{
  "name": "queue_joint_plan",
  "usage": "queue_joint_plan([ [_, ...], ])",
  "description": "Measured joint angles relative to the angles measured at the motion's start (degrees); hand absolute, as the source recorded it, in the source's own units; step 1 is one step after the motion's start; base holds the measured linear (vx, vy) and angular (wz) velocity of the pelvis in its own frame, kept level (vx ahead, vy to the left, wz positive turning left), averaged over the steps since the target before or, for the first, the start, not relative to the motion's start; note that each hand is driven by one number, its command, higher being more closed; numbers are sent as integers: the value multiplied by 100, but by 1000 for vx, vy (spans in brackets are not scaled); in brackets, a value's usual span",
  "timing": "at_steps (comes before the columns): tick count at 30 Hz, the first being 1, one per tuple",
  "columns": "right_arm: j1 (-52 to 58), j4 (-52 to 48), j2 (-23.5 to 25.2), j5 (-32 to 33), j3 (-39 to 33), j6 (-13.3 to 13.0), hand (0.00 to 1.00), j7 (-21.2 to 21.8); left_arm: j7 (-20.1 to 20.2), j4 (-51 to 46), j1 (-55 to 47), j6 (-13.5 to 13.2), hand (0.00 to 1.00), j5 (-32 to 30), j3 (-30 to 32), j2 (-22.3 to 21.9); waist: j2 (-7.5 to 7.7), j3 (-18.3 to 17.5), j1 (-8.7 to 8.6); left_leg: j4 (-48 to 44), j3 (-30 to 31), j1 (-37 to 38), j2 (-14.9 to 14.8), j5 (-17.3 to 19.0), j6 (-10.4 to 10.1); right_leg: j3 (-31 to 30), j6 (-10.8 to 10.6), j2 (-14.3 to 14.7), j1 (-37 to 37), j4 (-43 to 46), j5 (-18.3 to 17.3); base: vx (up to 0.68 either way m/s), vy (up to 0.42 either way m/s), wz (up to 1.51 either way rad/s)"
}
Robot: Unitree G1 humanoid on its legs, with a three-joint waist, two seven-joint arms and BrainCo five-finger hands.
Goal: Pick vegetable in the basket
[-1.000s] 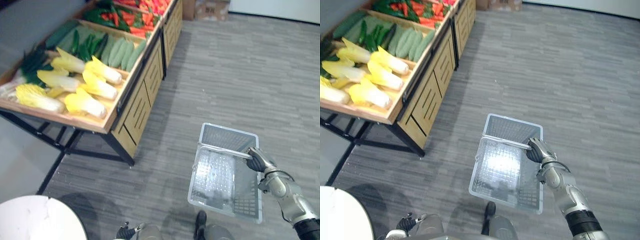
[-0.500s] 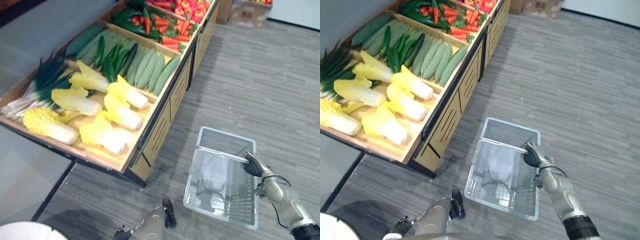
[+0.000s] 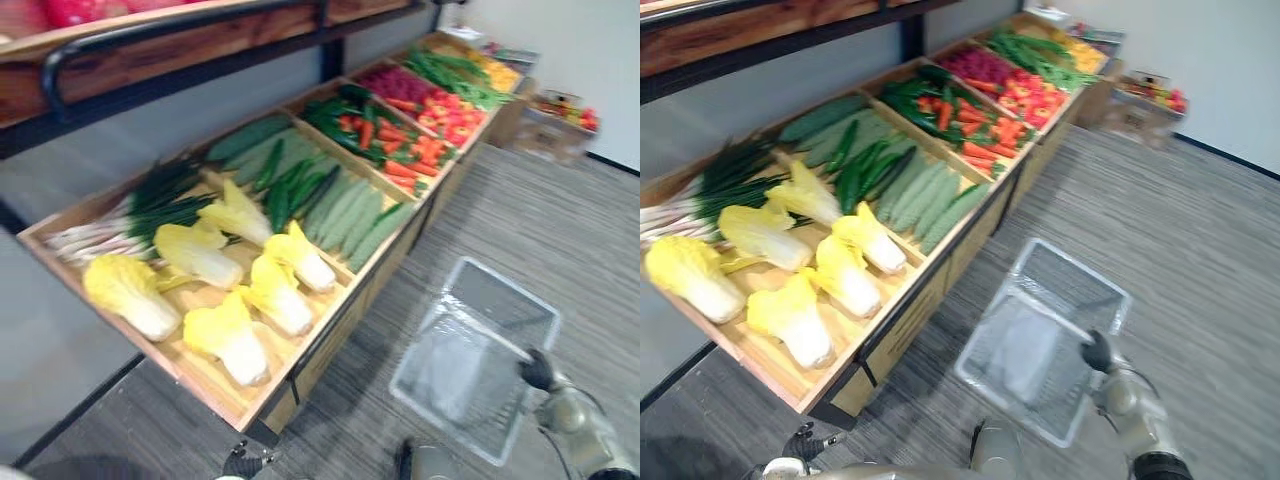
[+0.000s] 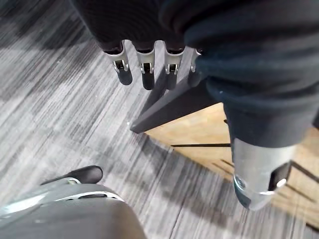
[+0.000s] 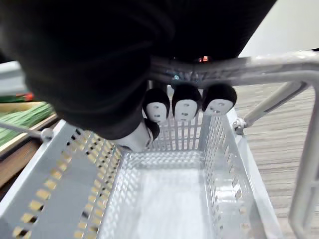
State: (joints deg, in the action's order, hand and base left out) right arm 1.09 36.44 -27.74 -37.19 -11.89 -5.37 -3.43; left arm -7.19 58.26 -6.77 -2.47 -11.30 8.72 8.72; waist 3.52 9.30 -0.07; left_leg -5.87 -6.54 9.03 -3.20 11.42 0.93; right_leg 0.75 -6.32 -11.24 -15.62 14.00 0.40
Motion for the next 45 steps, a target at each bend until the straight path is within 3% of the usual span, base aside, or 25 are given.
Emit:
queue_joint_plan([
  [1,-47,359,-43,0,-180,30,100,-10,-4,0,-78,2,0,1,122,34,79,-22,18,-59,286,19,-47,94,-149,-332,0,7,42,-424,288,379,-359,110],
  [2,-36,514,-57,2,-288,76,100,-10,-21,-7,-131,1,0,4,177,68,117,-36,17,-71,433,34,-85,160,-250,-449,19,-3,91,-543,349,454,-569,168],
  [3,182,857,-76,116,-687,166,100,-9,-54,23,-238,0,0,176,399,263,331,-53,-7,-167,936,23,-142,456,-640,-690,-287,-92,296,-634,353,359,-533,134],
  [4,122,1143,-141,120,-907,198,100,15,-66,100,-216,32,0,220,552,150,159,-41,62,-242,1070,8,-345,543,-722,-517,-392,107,267,-398,223,386,-608,129],
  [6,74,1879,-379,257,-1532,340,100,13,-56,127,-397,39,0,225,873,-150,-232,-132,110,-222,1030,-69,-856,254,-840,6,-107,414,306,-125,-151,290,-452,69],
  [7,67,1952,-411,297,-1582,366,100,13,-55,134,-408,36,0,224,922,-183,-258,-135,109,-195,1034,-75,-896,189,-887,62,-96,437,300,-88,-173,242,-357,68],
  [8,0,2192,-506,477,-1699,420,100,10,-58,254,-425,23,0,280,1107,-267,-324,-136,105,-69,1041,-93,-1047,-46,-1065,224,19,516,291,17,-244,120,-202,36],
  [10,-28,2316,-525,629,-1735,449,100,-8,-72,396,-442,56,0,505,1431,-327,-368,-179,89,-26,1067,-254,-1199,-349,-1148,527,150,579,317,35,-326,140,-307,62],
  [13,-26,2503,-505,698,-2030,465,100,-127,-132,464,-365,83,0,668,1671,-410,-394,-222,-137,70,654,-637,-1251,-999,-1046,1248,232,390,558,-125,-373,103,-247,113],
  [15,12,2616,-494,761,-2207,471,100,-137,-157,462,-348,125,0,672,1714,-408,-387,-258,-146,234,53,-644,-1267,-1271,-1020,1481,240,340,676,-246,-370,24,-111,96],
  [17,-77,2780,-404,876,-2477,512,100,-146,-249,466,-335,195,0,833,2007,-404,-456,-289,-131,588,-1032,-574,-1286,-1634,-970,1834,270,307,874,-431,-354,-51,-51,85],
  [19,-126,2781,-288,939,-2626,515,100,-148,-371,503,-240,244,0,893,2434,-398,-493,-311,-147,783,-1373,-586,-1268,-1754,-812,2061,248,337,1020,-723,-359,-112,-9,64],
  [21,-127,2774,-223,1095,-2749,506,100,-154,-487,389,-102,270,0,895,2722,-394,-531,-328,-165,903,-1372,-622,-1248,-1758,-806,2159,220,408,1163,-967,-338,-105,17,63],
  [22,-112,2759,-188,1119,-2871,509,100,-205,-624,45,-43,299,0,899,2826,-412,-543,-336,-165,892,-1364,-731,-1247,-1660,-917,2257,213,419,1182,-1029,-318,-72,74,56],
  [23,-101,2749,-155,1120,-2901,513,100,-286,-770,-387,-30,304,0,897,2822,-426,-555,-344,-167,880,-1345,-827,-1256,-1490,-999,2325,181,435,1157,-1057,-239,-73,125,61],
  [24,-105,2745,65,1119,-3017,511,100,-377,-1042,-1451,-42,296,0,890,2823,-426,-484,-405,-126,865,-1319,-1005,-1190,-1393,-1041,2388,118,393,1086,-1135,-126,-52,127,38],
  [27,-79,2738,444,1130,-3081,492,100,-428,-1581,-3352,-20,156,0,661,2714,-428,-266,-471,-105,857,-1304,-1188,-985,-1477,-933,2382,101,284,1101,-1487,245,41,88,11],
  [32,116,2739,698,1251,-3257,524,100,-532,-2082,-5178,384,16,0,-76,2095,-696,-359,-459,-92,803,-1296,-1136,-778,-1465,-842,2389,-10,95,1283,-1600,387,68,62,9],
  [36,129,2684,848,1253,-3248,518,100,-534,-2337,-5993,843,17,0,-652,1274,-890,-390,-461,-120,823,-1333,-1068,-813,-1423,-794,2349,-10,139,1300,-1600,387,-3,-1,-7],
  [45,339,2359,859,1238,-2627,516,100,-558,-2514,-6263,1127,62,0,-811,699,-913,-294,-400,-149,898,-1721,-784,-829,-1334,-825,1923,1,196,1268,-1662,438,-5,0,-24],
])
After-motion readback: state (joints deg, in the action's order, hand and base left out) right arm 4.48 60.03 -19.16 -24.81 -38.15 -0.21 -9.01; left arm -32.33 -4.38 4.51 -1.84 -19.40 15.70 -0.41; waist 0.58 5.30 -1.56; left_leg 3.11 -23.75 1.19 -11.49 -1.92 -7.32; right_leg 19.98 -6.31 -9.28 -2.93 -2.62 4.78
